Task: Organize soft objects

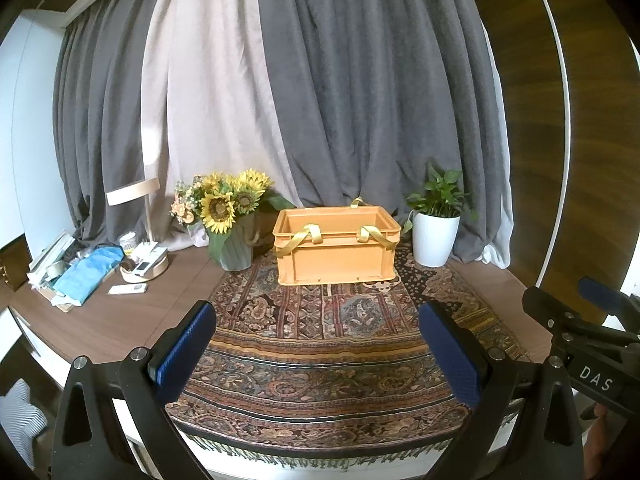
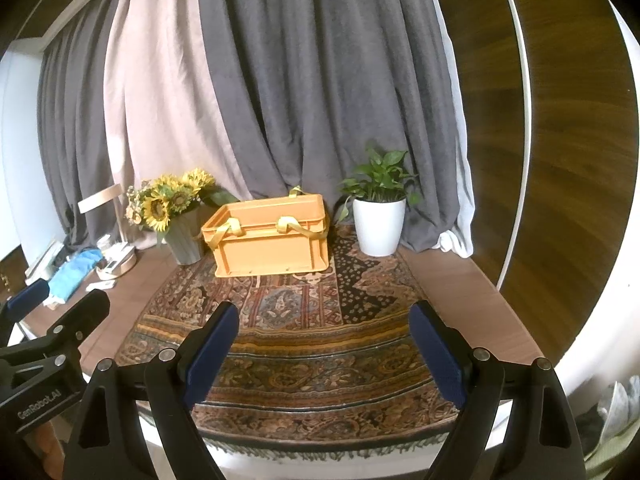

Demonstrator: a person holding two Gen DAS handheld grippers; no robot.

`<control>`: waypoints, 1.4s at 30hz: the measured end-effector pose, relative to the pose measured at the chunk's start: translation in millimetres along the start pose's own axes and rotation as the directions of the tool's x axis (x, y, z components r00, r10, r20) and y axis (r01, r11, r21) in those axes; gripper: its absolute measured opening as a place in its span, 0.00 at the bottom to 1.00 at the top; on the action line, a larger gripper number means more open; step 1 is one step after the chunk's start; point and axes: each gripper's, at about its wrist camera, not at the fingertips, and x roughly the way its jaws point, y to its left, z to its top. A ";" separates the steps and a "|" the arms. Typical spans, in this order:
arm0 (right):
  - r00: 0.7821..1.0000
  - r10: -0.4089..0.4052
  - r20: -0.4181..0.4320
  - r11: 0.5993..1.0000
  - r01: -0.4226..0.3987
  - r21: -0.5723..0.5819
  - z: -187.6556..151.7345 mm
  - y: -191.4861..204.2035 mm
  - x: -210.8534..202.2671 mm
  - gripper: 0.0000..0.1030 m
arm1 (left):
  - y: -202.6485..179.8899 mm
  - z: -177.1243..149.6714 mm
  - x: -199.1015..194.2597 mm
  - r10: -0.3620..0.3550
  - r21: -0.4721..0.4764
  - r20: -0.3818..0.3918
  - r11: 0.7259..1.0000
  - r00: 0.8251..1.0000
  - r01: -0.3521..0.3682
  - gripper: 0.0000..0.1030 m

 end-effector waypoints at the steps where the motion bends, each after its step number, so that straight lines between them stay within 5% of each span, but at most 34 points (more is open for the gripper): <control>1: 1.000 -0.001 0.001 1.000 0.001 0.001 0.2 -0.2 0.2 0.85 | -0.1 0.1 0.4 -0.001 0.000 -0.001 1.000 1.000 0.001 1.00; 42: 1.000 -0.028 0.002 1.000 0.028 0.014 -1.5 0.3 -4.5 0.85 | -3.4 3.9 -3.5 -0.032 0.001 0.010 0.999 0.999 0.032 1.00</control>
